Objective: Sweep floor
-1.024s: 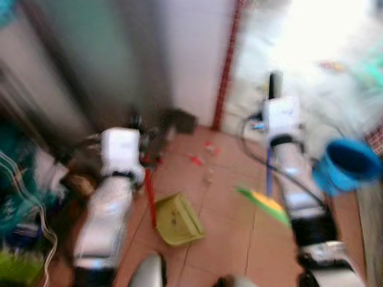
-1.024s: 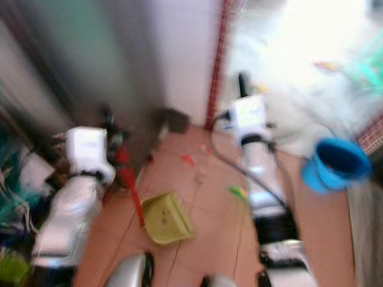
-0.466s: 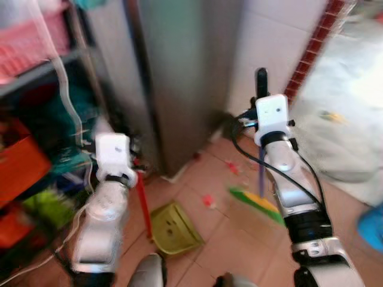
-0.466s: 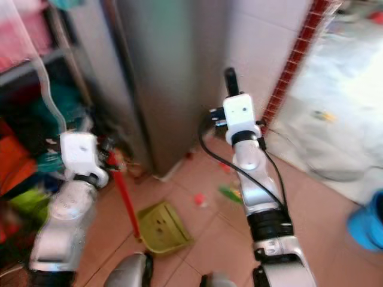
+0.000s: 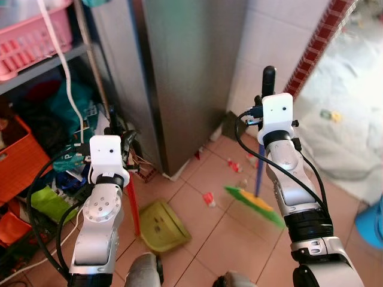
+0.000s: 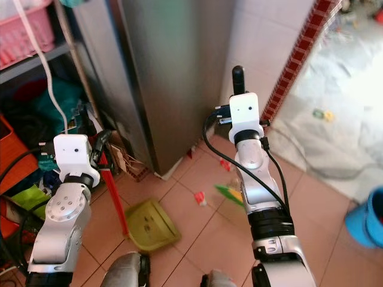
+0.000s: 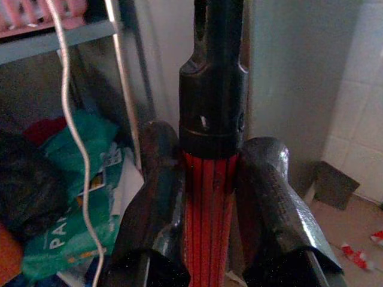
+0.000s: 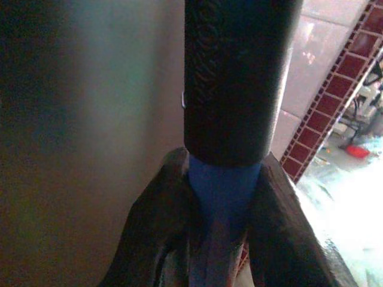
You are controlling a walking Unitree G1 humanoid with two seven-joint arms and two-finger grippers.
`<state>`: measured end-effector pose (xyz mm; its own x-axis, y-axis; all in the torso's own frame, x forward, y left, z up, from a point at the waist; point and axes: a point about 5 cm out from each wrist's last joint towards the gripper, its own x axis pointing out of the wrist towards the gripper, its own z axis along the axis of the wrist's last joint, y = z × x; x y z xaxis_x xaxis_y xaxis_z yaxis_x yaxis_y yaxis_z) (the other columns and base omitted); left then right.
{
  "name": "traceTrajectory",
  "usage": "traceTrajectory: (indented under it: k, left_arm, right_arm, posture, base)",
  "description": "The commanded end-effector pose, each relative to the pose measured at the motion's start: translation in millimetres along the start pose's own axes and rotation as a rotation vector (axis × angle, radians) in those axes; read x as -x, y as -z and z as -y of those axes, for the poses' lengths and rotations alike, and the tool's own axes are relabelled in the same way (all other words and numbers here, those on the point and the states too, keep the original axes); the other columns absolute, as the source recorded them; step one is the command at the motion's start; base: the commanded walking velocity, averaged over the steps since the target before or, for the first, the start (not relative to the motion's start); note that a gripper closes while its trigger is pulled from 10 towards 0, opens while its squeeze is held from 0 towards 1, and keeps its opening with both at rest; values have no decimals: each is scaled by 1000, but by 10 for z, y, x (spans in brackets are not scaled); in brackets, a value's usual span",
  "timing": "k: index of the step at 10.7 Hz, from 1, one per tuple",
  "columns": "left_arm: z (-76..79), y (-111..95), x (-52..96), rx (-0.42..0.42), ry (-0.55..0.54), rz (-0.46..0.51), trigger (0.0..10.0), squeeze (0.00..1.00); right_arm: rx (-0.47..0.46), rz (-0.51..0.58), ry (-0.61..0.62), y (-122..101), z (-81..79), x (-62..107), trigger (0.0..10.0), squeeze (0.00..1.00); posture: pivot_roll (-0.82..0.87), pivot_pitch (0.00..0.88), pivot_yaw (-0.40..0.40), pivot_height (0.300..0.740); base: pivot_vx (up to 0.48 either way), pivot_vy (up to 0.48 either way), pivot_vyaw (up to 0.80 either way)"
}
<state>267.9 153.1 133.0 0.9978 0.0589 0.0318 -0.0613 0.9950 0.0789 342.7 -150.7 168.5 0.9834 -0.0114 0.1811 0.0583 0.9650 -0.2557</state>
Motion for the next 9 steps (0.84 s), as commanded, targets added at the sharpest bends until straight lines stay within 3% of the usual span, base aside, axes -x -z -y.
traceTrajectory:
  k: [1,3,9]
  left_arm:
    - [31,-130,-26,14,20,71,10000,0]
    - [92,-131,-22,13,50,76,10000,0]
    - [160,-132,-29,31,69,90,10000,0]
  right_arm:
    - [11,52,32,-104,78,-32,10000,0]
    - [14,60,34,-122,77,-47,10000,0]
    - [37,142,10,-277,20,-150,10000,0]
  posture:
    - [44,73,-21,740]
    - [42,72,-19,740]
    - [46,53,-38,740]
  base:
    - [0,0,-481]
    - [317,0,-713]
    - [371,0,0]
